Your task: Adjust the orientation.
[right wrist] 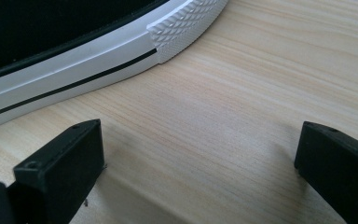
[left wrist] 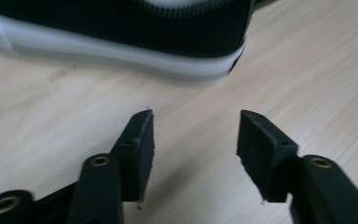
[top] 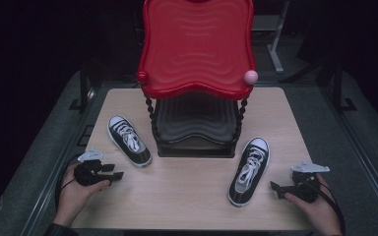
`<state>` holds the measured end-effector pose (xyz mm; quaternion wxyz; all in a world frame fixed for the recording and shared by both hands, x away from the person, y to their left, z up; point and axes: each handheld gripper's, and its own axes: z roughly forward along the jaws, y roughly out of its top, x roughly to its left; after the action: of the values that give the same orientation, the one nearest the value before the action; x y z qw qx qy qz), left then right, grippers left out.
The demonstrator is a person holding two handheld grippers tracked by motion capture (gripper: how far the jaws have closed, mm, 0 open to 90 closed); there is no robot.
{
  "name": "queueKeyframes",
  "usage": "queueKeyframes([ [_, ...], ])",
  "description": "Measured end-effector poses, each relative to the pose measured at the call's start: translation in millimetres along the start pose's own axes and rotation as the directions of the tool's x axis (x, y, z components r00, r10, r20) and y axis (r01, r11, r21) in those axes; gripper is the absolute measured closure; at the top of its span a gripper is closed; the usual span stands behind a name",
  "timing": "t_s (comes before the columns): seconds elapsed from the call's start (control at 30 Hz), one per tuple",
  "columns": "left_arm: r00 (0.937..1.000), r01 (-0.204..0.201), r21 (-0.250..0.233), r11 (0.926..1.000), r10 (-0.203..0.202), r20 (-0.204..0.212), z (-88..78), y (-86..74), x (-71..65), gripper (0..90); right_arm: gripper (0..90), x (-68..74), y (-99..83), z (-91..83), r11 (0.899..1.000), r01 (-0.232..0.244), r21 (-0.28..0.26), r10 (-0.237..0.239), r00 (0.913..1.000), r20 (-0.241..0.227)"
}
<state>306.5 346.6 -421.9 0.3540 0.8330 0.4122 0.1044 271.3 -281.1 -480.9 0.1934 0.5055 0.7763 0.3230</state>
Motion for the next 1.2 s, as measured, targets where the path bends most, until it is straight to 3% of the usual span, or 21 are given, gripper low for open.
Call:
queueKeyframes([
  [0.3,0.9982,-0.053,-0.042,0.9977,0.054,0.028,-4.3,41.1,-2.1,55.1,0.8,-0.1,0.0,0.0,1.000,0.001,0.000,-0.001,1.0000,-0.001],
  [0.47,0.9960,-0.075,-0.045,0.9962,0.077,0.045,2.6,56.2,-7.1,56.6,0.8,-0.3,0.0,0.0,1.000,0.002,0.000,-0.002,1.0000,-0.002],
  [0.7,0.9913,-0.113,-0.032,0.9931,0.115,0.064,24.4,77.4,-14.1,59.0,0.8,-0.2,0.0,0.0,1.000,0.002,0.000,-0.002,1.0000,-0.002],
  [1.03,0.9870,-0.144,0.003,0.9895,0.144,0.072,44.6,81.4,-18.5,65.1,0.8,-0.4,-0.1,-0.1,1.000,0.003,0.000,-0.003,1.0000,-0.003],
  [1.2,0.9856,-0.144,0.001,0.9895,0.144,0.089,50.0,76.7,-16.4,75.3,0.9,-0.4,-0.1,-0.1,1.000,0.003,0.000,-0.003,1.0000,-0.003],
])
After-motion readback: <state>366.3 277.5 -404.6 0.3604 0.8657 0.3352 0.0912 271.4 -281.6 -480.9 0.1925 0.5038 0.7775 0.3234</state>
